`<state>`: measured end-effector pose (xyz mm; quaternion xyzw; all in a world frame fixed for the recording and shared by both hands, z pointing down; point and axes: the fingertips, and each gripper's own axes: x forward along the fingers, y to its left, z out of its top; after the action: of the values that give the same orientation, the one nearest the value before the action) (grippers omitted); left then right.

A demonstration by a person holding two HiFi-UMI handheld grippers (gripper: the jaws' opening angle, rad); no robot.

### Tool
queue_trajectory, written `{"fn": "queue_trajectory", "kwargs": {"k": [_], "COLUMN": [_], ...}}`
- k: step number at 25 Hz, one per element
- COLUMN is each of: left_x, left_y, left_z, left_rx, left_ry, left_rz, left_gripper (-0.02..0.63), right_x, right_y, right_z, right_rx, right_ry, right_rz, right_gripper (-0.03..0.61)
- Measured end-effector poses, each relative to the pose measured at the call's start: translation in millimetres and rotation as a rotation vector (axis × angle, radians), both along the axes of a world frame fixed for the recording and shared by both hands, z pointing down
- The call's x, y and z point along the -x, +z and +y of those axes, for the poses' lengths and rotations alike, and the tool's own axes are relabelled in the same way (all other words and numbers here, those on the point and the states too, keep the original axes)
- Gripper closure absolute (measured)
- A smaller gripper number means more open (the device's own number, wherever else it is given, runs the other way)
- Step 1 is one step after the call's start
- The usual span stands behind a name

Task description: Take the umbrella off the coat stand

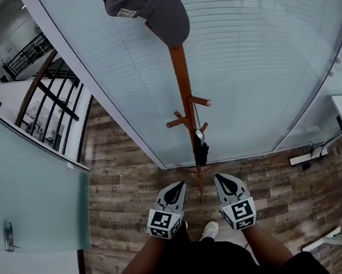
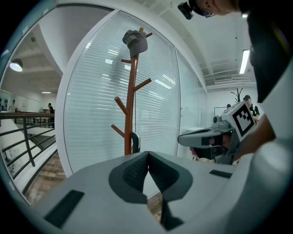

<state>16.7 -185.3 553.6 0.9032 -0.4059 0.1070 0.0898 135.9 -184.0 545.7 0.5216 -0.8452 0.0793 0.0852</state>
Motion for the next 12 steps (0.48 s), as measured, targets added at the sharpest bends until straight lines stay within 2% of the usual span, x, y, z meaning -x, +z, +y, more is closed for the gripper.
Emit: {"fn": "queue_trajectory", "kwargs": {"k": [12], "left_x": [-7.3], "left_y": [9.4], "left_z": [-23.7], "left_rx": [-0.008], "left_ry": [0.000], "left_rz": [-0.004], "left_gripper": [0.600], "right_x": [-5.8], "right_y": [28.1], "right_z": [-22.4], "right_rx": [0.038], "right_ry": [0.005], "right_rz": [0.011], "right_gripper": [0.572]}}
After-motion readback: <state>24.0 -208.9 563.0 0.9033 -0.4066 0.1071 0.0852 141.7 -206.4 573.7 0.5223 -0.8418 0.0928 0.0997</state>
